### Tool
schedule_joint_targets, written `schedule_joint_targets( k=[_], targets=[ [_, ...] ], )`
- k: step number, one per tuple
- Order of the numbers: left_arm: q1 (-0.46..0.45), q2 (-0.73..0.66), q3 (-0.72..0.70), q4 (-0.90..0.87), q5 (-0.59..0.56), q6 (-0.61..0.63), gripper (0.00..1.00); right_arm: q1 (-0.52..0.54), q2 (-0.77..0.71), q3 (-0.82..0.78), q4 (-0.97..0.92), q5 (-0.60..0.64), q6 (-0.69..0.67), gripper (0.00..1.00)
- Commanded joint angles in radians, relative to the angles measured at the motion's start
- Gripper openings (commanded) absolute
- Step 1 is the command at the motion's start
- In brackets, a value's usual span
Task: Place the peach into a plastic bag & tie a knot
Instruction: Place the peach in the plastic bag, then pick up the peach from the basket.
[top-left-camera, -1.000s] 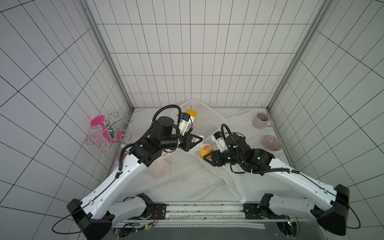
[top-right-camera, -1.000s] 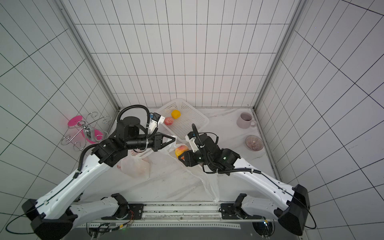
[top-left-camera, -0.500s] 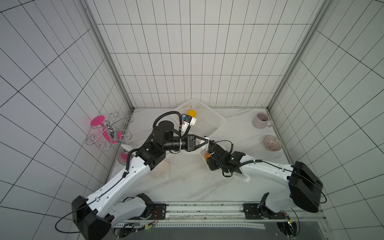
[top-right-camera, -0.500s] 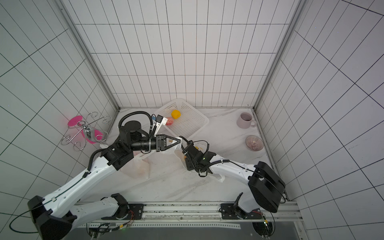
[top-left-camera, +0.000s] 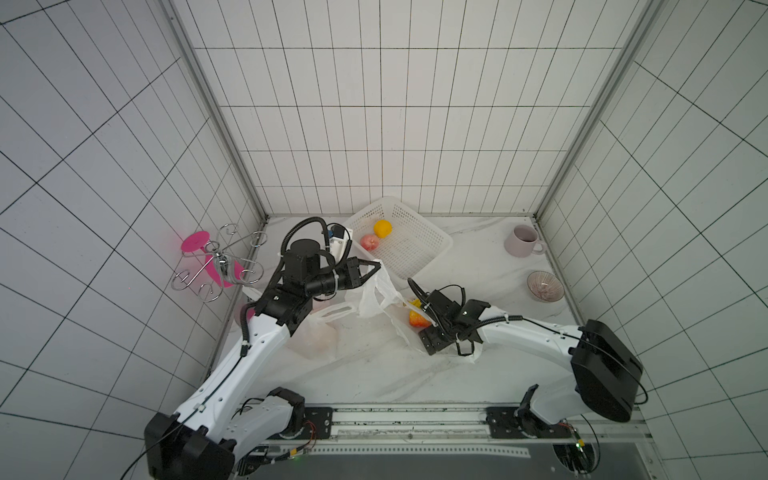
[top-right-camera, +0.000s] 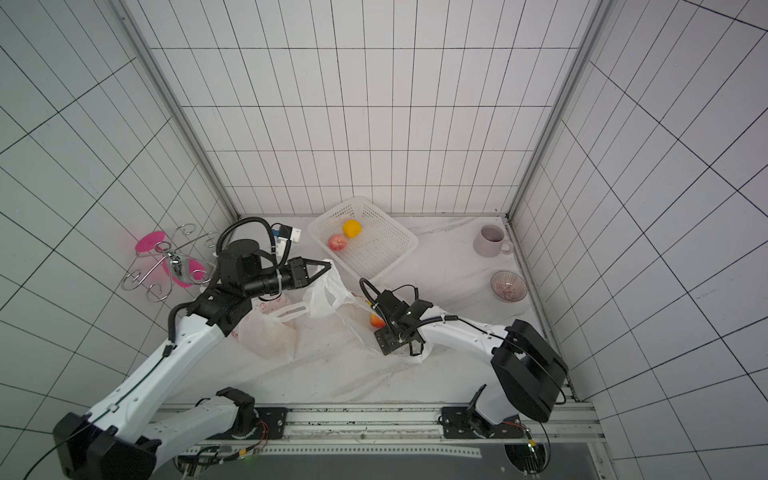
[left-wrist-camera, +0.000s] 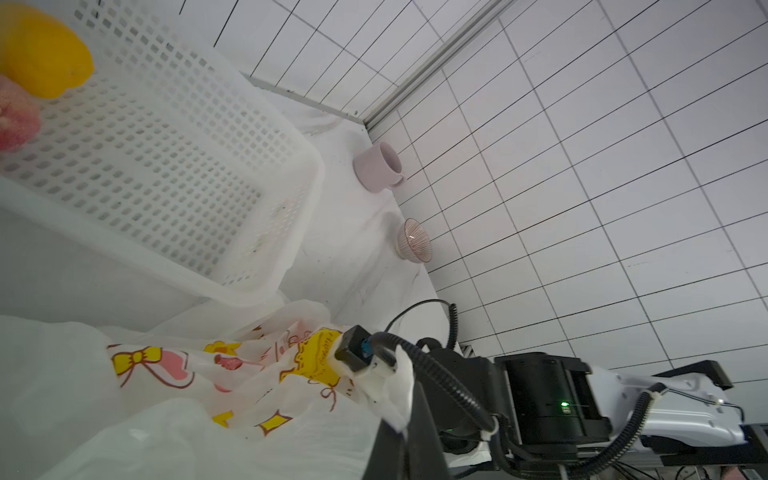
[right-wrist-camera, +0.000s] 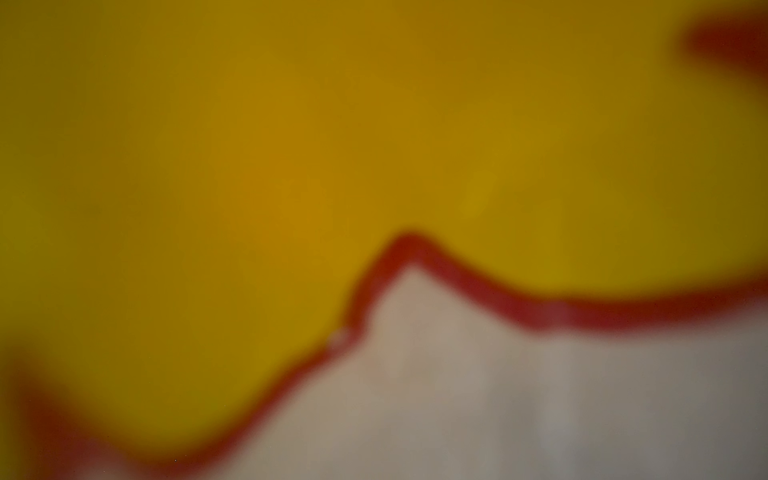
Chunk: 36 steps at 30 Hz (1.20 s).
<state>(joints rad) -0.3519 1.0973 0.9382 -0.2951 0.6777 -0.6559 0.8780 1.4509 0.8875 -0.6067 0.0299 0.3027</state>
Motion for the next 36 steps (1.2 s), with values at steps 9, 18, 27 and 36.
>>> schedule_joint_targets(
  k=[9, 18, 27, 36],
  targets=[
    [-0.004, 0.117, -0.056, 0.035, -0.029, 0.063, 0.00, -0.027, -0.142, 0.246, -0.088, -0.670, -0.025, 0.89],
    [-0.032, 0.150, -0.075, 0.004, -0.100, 0.081, 0.00, -0.134, -0.156, 0.355, 0.252, -0.883, 0.241, 0.81],
    [-0.096, 0.032, -0.113, -0.126, -0.386, 0.040, 0.00, -0.277, 0.368, 0.833, 0.106, -0.258, 0.139, 0.85],
    [-0.116, 0.057, -0.028, -0.189, -0.457, 0.118, 0.00, -0.318, 1.035, 1.603, 0.071, -0.022, 0.049, 0.89]
  ],
)
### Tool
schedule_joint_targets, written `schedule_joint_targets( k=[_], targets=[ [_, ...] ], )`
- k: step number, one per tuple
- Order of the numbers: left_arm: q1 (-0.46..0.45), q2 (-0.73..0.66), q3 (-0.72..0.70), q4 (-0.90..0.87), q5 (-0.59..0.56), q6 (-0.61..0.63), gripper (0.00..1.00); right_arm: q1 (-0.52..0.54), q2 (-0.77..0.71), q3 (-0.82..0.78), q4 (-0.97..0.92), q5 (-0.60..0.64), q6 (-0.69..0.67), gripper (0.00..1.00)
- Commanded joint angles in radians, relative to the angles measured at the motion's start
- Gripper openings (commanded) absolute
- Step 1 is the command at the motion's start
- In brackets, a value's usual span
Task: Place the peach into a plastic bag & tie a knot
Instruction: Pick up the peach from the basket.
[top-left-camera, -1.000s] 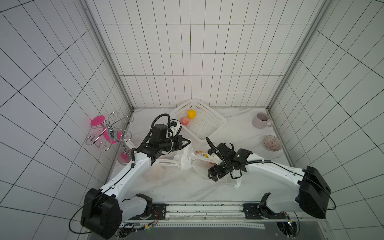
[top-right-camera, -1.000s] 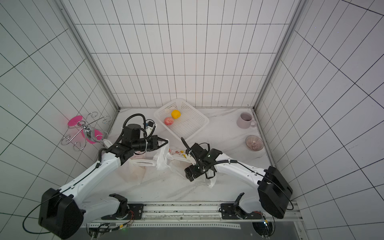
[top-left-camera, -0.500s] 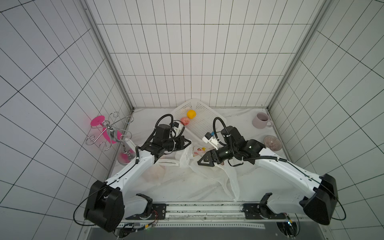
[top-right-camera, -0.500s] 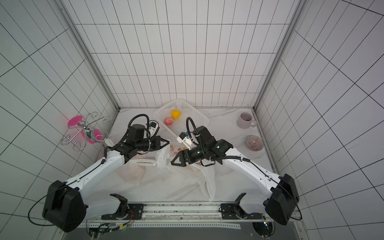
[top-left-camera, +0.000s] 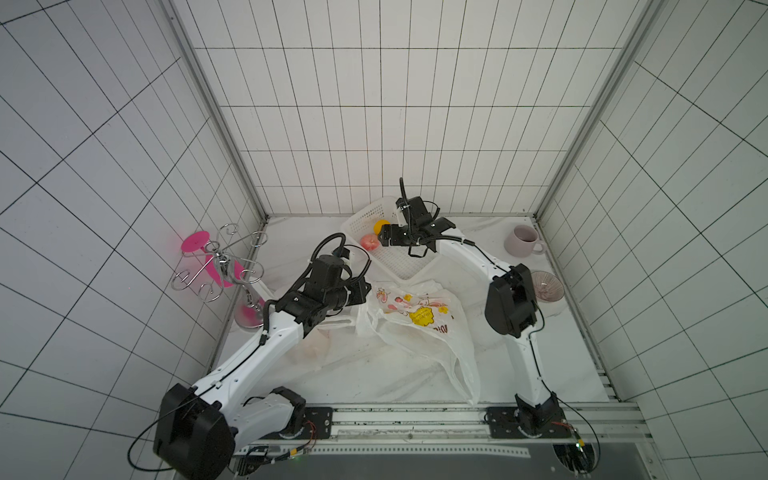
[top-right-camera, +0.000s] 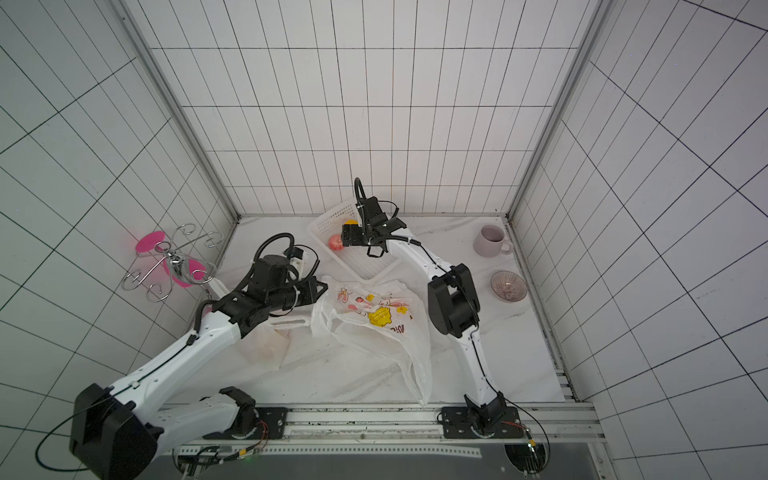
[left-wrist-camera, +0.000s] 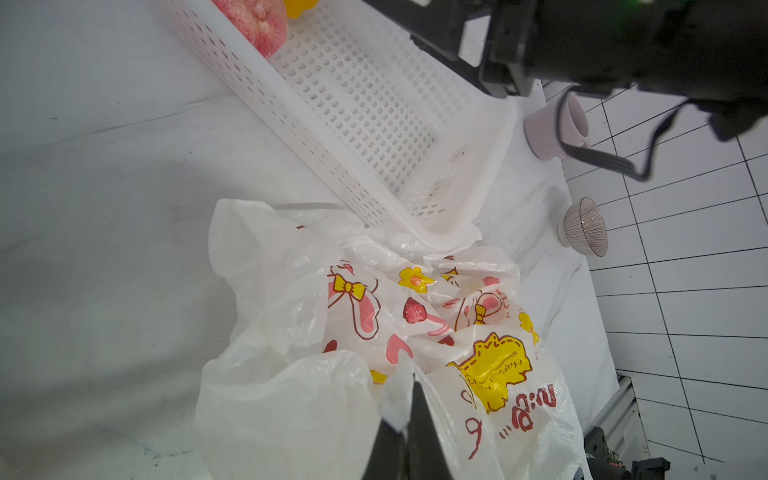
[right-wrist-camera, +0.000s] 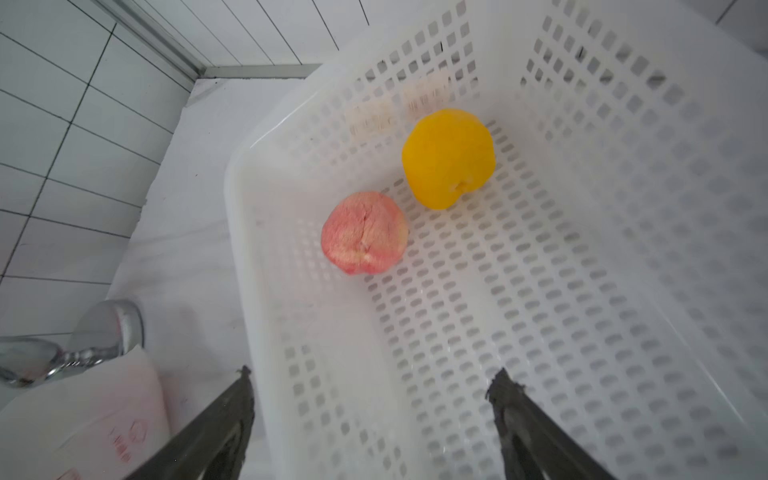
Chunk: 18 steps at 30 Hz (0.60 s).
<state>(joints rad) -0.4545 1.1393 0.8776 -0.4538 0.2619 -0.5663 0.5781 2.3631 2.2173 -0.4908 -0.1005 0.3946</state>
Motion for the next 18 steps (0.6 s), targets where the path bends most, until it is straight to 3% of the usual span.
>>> schedule_joint_targets(
  k=[1, 4, 8, 13, 18],
  targets=[
    [-0.019, 0.017, 0.035, -0.032, -0.041, 0.028, 0.00, -0.022, 0.182, 0.344, -0.042, 0.105, -0.039, 0.89],
    [-0.038, 0.019, 0.035, -0.038, -0.041, 0.027, 0.00, -0.022, 0.321, 0.488, 0.005, 0.106, -0.023, 0.89],
    [-0.052, 0.020, 0.026, -0.048, -0.040, 0.019, 0.00, -0.024, 0.380, 0.430, 0.203, 0.135, 0.007, 0.86],
    [-0.062, 0.034, 0.032, -0.069, -0.037, 0.022, 0.00, -0.011, 0.502, 0.553, 0.280, 0.152, 0.031, 0.83],
    [-0.061, 0.028, 0.028, -0.073, -0.047, 0.022, 0.00, -0.009, 0.515, 0.517, 0.369, 0.200, 0.048, 0.80]
  ],
)
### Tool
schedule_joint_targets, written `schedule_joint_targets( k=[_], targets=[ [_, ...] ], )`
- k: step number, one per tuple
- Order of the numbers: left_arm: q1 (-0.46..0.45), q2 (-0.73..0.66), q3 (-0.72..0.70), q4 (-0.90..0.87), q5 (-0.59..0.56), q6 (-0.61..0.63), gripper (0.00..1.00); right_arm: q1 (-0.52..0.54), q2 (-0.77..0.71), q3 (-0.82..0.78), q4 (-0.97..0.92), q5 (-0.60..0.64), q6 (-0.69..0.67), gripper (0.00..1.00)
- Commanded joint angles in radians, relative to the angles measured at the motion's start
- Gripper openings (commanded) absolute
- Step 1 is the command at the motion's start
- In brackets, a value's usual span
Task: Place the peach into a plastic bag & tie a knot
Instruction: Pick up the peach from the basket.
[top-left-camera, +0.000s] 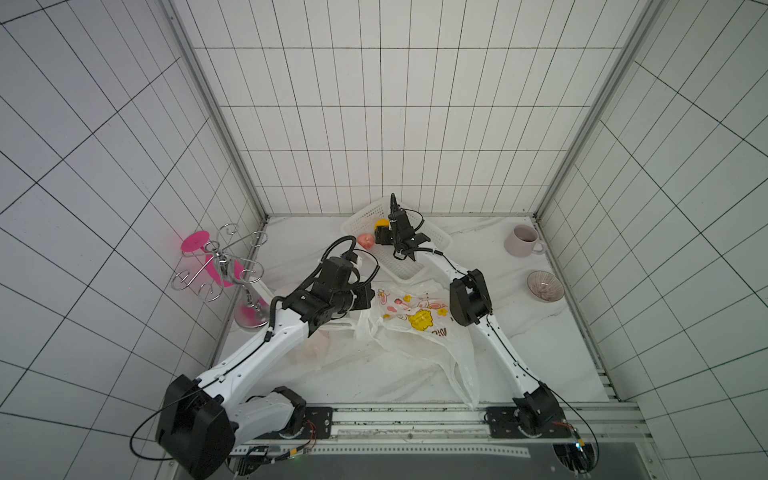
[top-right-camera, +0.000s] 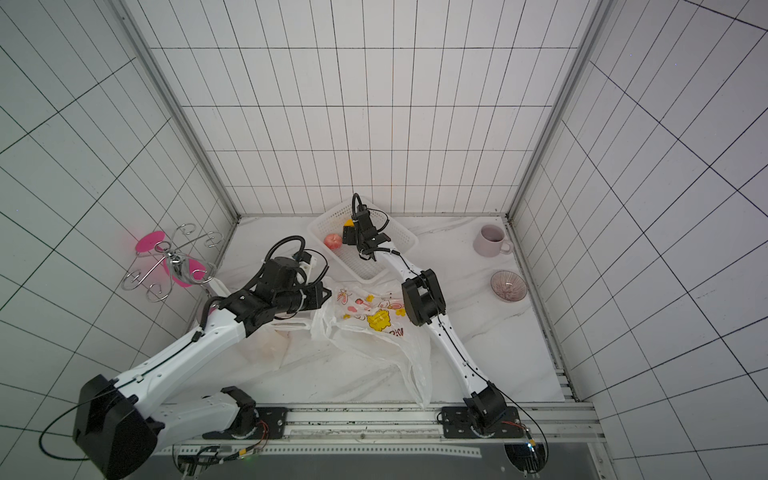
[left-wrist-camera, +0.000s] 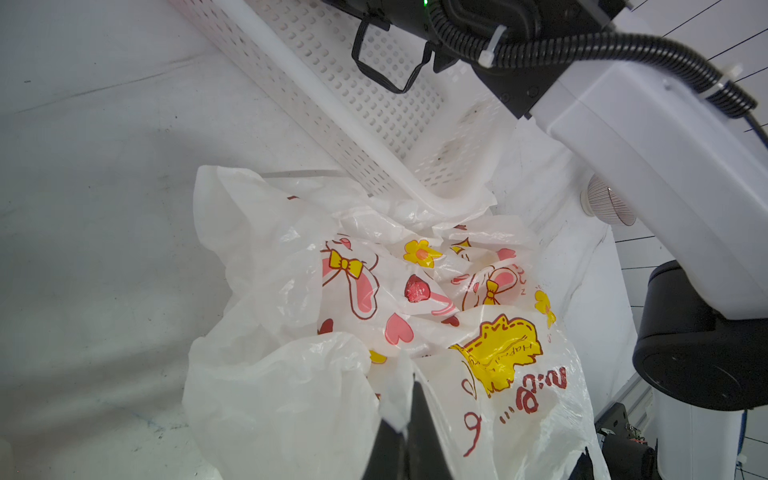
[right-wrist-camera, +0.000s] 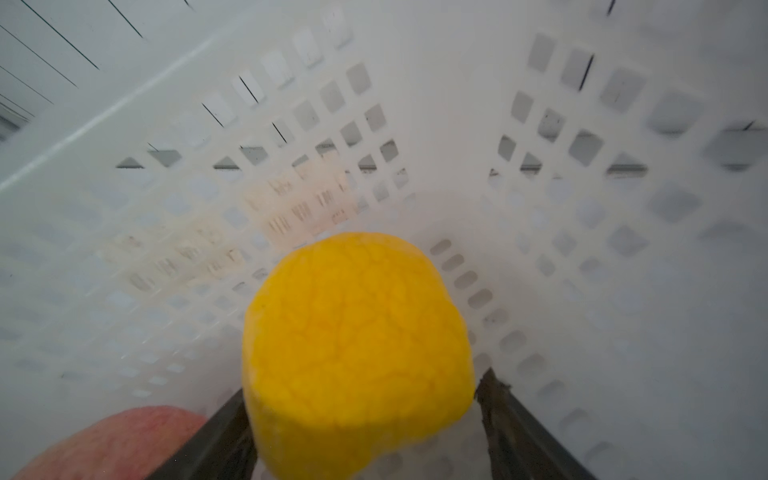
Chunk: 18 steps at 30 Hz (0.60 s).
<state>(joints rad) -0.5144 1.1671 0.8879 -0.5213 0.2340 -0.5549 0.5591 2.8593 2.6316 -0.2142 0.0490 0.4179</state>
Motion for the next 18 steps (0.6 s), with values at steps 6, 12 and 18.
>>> schedule_joint_targets(
  k=[6, 12, 18],
  targets=[
    [-0.003, 0.006, 0.016, -0.006, -0.013, 0.007, 0.00, 0.009, 0.047, 0.101, 0.179, 0.062, 0.040, 0.70],
    [-0.004, -0.018, 0.016, -0.023, -0.021, 0.009, 0.00, -0.007, 0.014, 0.042, 0.185, 0.060, 0.037, 0.50],
    [-0.003, -0.039, 0.016, -0.023, -0.018, 0.008, 0.00, -0.013, -0.216, -0.296, 0.353, 0.008, 0.033, 0.43]
  ],
)
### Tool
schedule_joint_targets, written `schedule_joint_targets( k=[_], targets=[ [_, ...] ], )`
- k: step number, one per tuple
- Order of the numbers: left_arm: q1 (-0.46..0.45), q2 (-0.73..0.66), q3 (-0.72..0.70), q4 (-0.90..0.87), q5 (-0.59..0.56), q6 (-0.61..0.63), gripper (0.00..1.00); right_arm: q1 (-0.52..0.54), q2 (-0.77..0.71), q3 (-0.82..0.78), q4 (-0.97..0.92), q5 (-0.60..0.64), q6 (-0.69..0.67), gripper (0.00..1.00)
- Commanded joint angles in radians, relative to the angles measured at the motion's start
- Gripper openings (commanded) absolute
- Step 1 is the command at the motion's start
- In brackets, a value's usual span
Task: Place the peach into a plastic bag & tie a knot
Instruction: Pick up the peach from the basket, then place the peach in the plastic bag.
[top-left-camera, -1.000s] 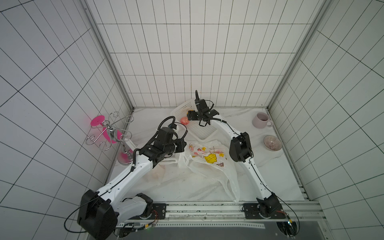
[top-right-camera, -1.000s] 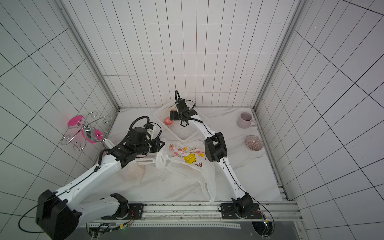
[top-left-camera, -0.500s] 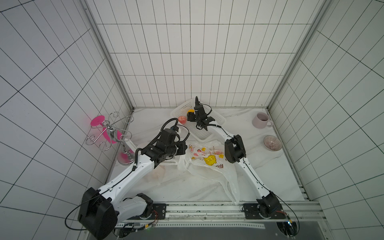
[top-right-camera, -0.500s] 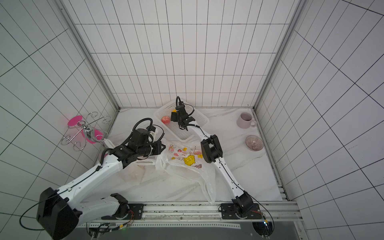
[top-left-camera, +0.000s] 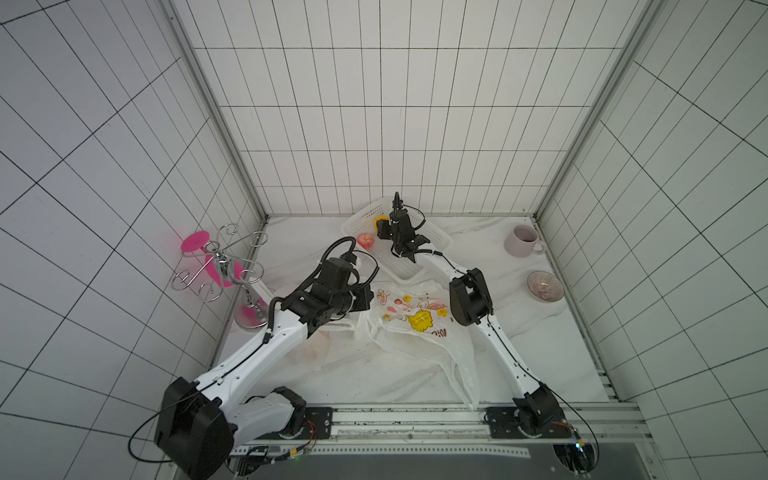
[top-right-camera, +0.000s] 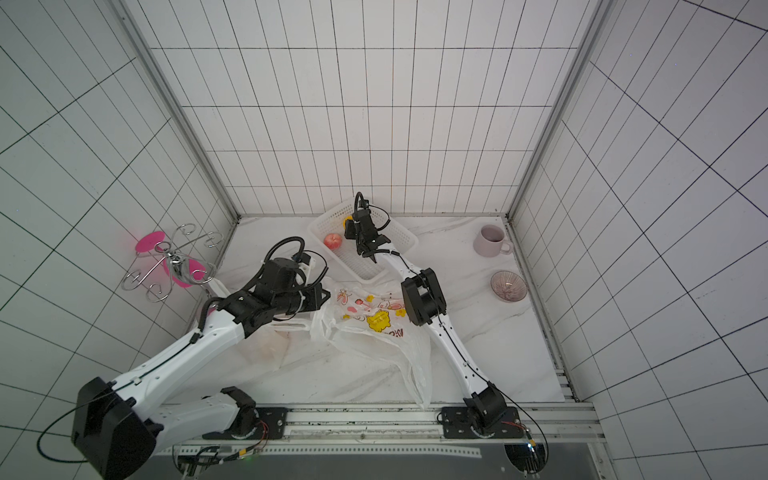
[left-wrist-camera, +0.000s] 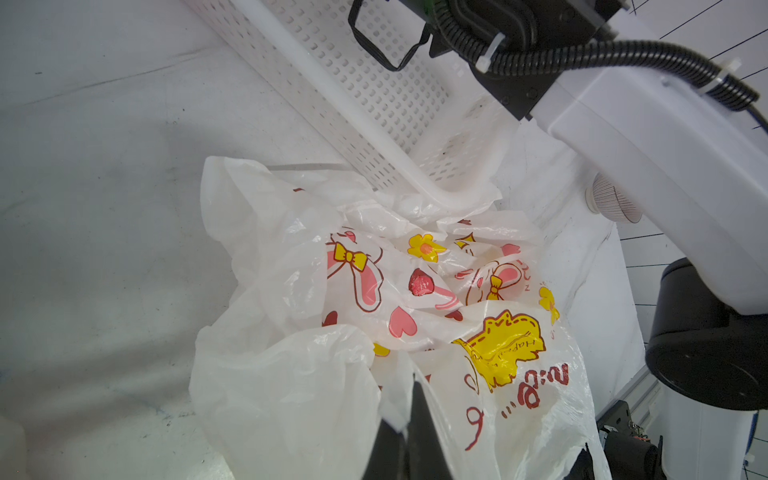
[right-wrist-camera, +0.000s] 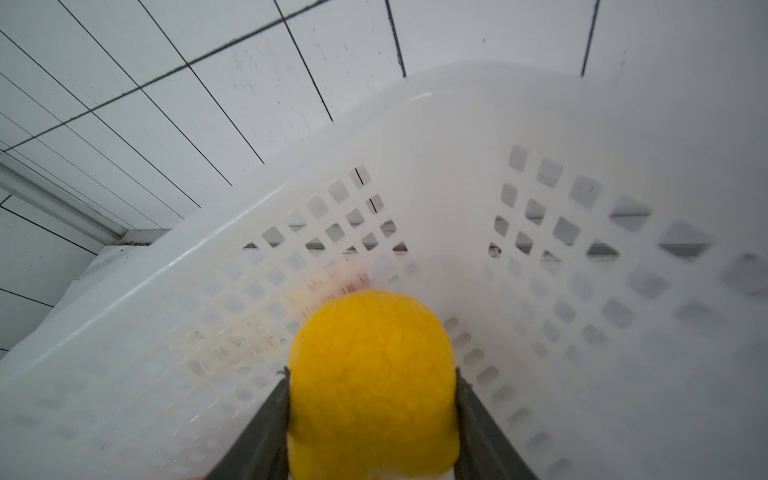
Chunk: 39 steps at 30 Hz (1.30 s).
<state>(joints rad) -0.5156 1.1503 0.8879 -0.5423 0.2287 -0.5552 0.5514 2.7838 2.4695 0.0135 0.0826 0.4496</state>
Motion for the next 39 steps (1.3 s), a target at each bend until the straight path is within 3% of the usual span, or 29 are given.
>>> schedule_joint_targets(
  k=[1, 7, 14, 17, 21, 24, 27, 30, 39],
  targets=[
    [-0.002, -0.025, 0.019, -0.003, -0.010, 0.011, 0.00, -0.006, -0.172, -0.165, 0.130, -0.035, 0.000, 0.42],
    [-0.002, -0.032, 0.073, -0.012, -0.009, 0.045, 0.00, -0.006, -0.469, -0.538, 0.230, -0.101, 0.031, 0.36],
    [-0.002, 0.021, 0.209, -0.019, 0.009, 0.092, 0.00, 0.028, -0.993, -1.057, 0.147, -0.163, 0.118, 0.30],
    [-0.003, 0.053, 0.248, -0.024, -0.003, 0.101, 0.00, 0.098, -1.226, -1.217, 0.001, -0.170, 0.080, 0.31],
    [0.000, 0.094, 0.296, -0.019, -0.006, 0.106, 0.00, 0.282, -1.519, -1.405, -0.234, -0.100, -0.023, 0.31],
    [0.001, 0.117, 0.331, -0.008, 0.011, 0.104, 0.00, 0.402, -1.686, -1.509, -0.404, -0.074, -0.017, 0.31],
    [-0.004, 0.129, 0.358, -0.001, 0.032, 0.107, 0.00, 0.490, -1.794, -1.541, -0.562, -0.051, -0.015, 0.30],
    [-0.007, 0.123, 0.362, 0.008, 0.065, 0.112, 0.00, 0.495, -1.838, -1.591, -0.609, -0.074, 0.004, 0.29],
    [-0.029, 0.044, 0.298, 0.016, 0.253, 0.126, 0.00, 0.352, -1.705, -1.670, -0.463, -0.056, -0.025, 0.24]
  ],
)
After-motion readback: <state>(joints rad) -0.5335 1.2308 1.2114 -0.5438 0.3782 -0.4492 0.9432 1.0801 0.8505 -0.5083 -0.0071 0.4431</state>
